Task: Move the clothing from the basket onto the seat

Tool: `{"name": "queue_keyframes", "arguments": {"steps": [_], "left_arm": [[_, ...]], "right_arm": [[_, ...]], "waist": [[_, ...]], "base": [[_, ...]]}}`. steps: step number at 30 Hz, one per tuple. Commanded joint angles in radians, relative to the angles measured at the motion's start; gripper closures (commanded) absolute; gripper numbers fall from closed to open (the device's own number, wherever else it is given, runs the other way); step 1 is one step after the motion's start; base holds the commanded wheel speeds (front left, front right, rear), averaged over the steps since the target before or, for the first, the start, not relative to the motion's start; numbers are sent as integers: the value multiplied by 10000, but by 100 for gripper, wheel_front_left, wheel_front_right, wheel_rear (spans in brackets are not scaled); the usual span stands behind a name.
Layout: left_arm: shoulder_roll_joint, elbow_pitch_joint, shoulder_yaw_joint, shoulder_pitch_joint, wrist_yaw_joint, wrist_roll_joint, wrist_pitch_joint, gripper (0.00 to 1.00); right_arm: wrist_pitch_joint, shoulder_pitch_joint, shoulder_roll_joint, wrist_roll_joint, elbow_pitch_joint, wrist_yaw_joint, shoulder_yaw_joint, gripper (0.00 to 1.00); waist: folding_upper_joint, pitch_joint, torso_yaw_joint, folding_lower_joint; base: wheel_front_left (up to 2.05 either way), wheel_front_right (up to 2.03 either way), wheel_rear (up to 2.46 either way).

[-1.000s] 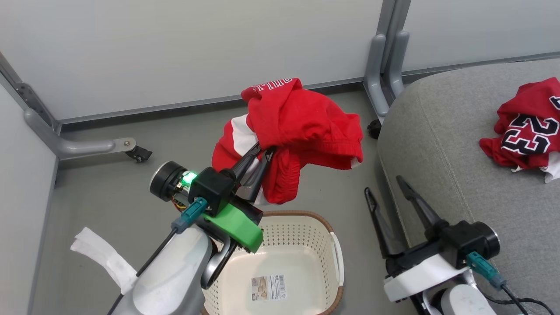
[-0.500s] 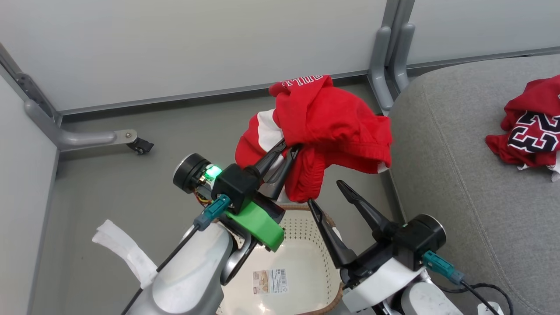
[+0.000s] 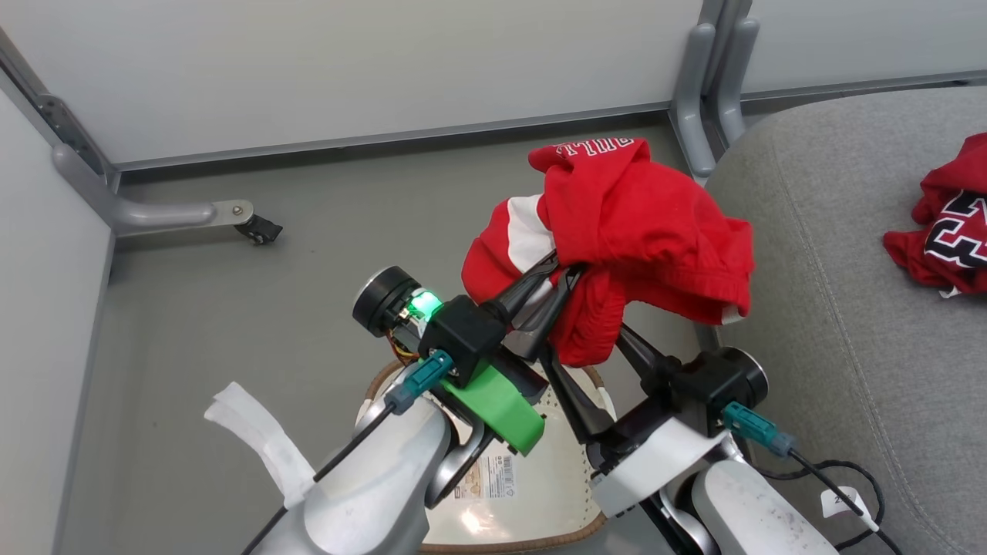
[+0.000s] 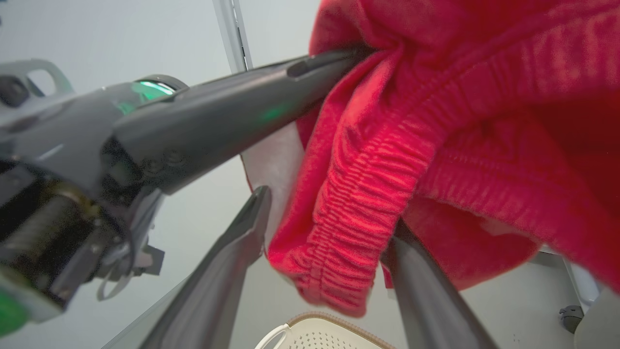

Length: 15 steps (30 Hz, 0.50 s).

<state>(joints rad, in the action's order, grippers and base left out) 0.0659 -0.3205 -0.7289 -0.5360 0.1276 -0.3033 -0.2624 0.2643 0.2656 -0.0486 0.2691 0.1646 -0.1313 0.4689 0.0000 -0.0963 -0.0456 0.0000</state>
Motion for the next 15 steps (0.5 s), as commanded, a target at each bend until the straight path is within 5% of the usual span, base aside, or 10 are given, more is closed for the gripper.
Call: {"name": "queue_keyframes", "arguments": {"steps": [1, 3, 5, 15], "left_arm": [[-54, 59, -50, -168, 30, -37, -36, 100], [-72, 74, -117, -166, 34, -77, -36, 100], [-92, 81, -174, -161, 36, -110, -36, 100], [-137, -16, -173, -138, 44, -154, -36, 100]], "right_arm": [[2, 141, -35, 82, 85, 11, -16, 0], [2, 192, -35, 220, 190, 11, -26, 0], [2, 259, -35, 294, 278, 11, 2, 100], [2, 301, -35, 383, 350, 11, -2, 100]], "waist": [[0, -63, -61, 0], [0, -104, -95, 0], [0, -141, -123, 0], [0, -155, -107, 0]], "base": [[0, 0, 0], [0, 0, 0], [0, 0, 0], [0, 0, 0]]}}
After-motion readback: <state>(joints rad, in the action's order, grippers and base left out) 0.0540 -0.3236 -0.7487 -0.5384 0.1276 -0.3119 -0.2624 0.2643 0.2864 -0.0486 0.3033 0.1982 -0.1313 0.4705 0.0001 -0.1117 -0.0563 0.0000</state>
